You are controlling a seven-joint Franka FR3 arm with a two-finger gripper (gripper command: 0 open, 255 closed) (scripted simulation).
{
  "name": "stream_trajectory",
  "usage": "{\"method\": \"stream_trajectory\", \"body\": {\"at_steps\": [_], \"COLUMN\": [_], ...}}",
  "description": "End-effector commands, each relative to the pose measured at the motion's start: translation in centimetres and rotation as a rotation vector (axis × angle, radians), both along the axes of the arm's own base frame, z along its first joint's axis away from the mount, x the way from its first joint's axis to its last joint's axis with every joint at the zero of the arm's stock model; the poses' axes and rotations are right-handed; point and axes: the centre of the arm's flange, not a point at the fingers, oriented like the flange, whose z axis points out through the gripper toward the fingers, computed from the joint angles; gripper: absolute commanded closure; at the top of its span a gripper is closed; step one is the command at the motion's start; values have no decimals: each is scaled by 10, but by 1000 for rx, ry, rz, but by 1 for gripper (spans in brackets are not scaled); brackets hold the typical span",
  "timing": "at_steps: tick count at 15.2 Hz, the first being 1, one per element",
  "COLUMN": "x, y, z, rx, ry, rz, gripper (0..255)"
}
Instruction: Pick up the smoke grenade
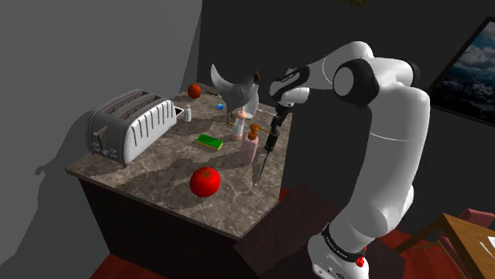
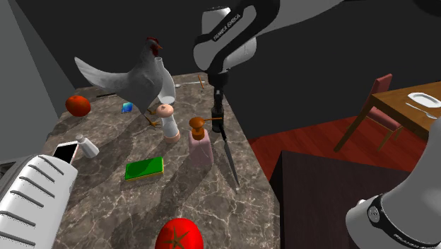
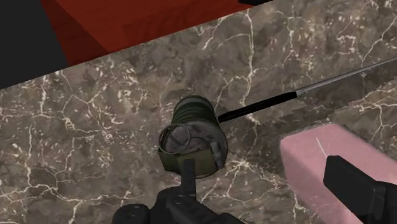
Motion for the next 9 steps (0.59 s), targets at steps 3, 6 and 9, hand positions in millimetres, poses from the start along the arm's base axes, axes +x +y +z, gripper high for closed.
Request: {"method": "stream_trajectory", "body": {"at_steps": [3, 6, 9], "x": [31, 35, 35], "y": [-33, -37, -37], "z": [-31, -46, -62], "rx": [10, 11, 11], "ry": [-9, -10, -10], "rz": [35, 40, 40], "gripper": [0, 0, 0]}}
